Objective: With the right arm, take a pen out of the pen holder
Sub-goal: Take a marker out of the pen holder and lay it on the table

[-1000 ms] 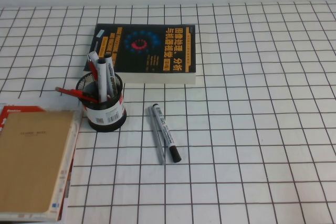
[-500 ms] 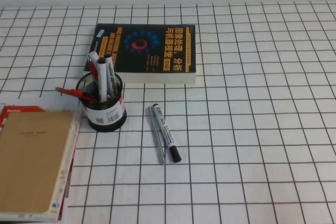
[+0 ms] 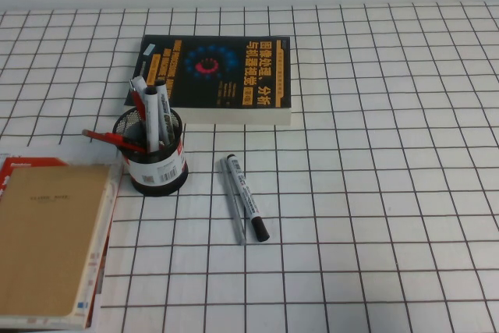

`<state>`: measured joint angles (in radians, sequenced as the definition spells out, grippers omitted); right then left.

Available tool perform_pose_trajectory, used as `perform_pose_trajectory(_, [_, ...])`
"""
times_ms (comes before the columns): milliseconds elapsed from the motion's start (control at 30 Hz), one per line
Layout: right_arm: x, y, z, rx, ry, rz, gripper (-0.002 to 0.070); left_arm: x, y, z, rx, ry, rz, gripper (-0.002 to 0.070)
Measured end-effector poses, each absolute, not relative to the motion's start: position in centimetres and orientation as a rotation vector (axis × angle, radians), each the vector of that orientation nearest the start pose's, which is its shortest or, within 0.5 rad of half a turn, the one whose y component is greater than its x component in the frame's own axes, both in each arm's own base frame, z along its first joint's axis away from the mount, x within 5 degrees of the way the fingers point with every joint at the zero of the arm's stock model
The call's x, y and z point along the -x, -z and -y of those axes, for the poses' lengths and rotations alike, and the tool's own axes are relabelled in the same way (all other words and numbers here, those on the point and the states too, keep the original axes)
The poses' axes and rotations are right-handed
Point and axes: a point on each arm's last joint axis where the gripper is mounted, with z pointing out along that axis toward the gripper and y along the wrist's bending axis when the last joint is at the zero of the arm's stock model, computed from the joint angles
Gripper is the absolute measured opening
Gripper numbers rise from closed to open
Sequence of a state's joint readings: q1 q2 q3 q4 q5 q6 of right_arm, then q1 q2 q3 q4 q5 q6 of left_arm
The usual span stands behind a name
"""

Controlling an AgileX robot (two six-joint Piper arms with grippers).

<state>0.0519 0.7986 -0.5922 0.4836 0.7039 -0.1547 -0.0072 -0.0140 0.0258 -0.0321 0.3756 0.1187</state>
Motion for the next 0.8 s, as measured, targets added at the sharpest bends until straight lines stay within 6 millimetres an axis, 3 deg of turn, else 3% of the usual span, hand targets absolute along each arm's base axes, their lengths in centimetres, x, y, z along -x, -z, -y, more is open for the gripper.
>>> perform_pose_trajectory(200, [-17.3,-27.7,-4.1,0.038,-0.49,-2.425,-0.0016,-5.2,-17.1,0.1,-0.098,-0.045,-1.868,-0.0004])
perform_pose_trajectory(333, [-19.5,-27.9,-6.3,0.156,-0.515,-2.424,-0.0016,-5.2,-17.1,0.1,-0.098,-0.045,-1.868,-0.0004])
perform_pose_trajectory(433, [-21.0,-28.4,-9.2,0.288,-0.545,-2.385,-0.0016,-5.2,-17.1,0.1,-0.098,-0.045,-1.868,-0.0004])
perform_pose_trajectory(567, [-22.4,-28.7,-14.7,0.466,-0.598,-2.289,-0.0016,-5.2,-17.1,0.1,-0.098,-0.045,-1.868,-0.0004])
perform_pose_trajectory(800, [-22.4,-28.1,-23.5,0.709,-0.621,-2.031,-0.0016,-5.2,-17.1,0.1,-0.098,-0.045,-1.868,-0.0004])
